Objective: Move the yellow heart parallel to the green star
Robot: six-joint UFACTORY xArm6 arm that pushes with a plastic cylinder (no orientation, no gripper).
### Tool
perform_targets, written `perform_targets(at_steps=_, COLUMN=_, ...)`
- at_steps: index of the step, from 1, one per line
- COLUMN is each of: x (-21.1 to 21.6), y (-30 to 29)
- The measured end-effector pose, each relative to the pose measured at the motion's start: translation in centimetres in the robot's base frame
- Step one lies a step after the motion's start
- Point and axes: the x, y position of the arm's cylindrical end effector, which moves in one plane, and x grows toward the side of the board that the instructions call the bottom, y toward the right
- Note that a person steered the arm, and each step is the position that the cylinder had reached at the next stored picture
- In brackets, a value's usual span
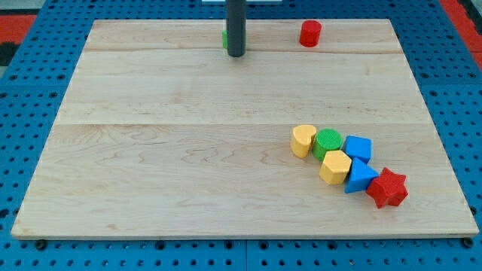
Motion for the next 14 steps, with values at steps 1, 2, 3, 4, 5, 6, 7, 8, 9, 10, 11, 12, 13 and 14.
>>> perform_targets(at_steps=1, x=-0.6, y=-1.6)
perform_targets(at_steps=2, x=-1.8, y=-2.9)
perform_targets(at_steps=3, x=-2.4, y=-3.0)
perform_targets(at_steps=4, x=0.3, y=-4.7)
perform_targets(at_steps=5, x=5.4, y=-4.3)
perform_targets(at_steps=6, x=14.6, y=-5.5)
perform_targets(at_steps=7, x=19.5, y=-4.6)
perform_targets(at_steps=8, x=23.4, y=-1.7)
perform_targets(at_steps=9, x=25.2, y=2.2)
perform_targets(at_steps=10, x=25.2, y=5.5)
perform_targets(at_steps=11, x=25.2, y=8.7)
perform_targets(at_steps=12, x=24.6, y=11.3)
perform_targets(at_steps=13, x=22.8, y=12.7)
perform_targets(at_steps=14, x=20.4, y=13.1)
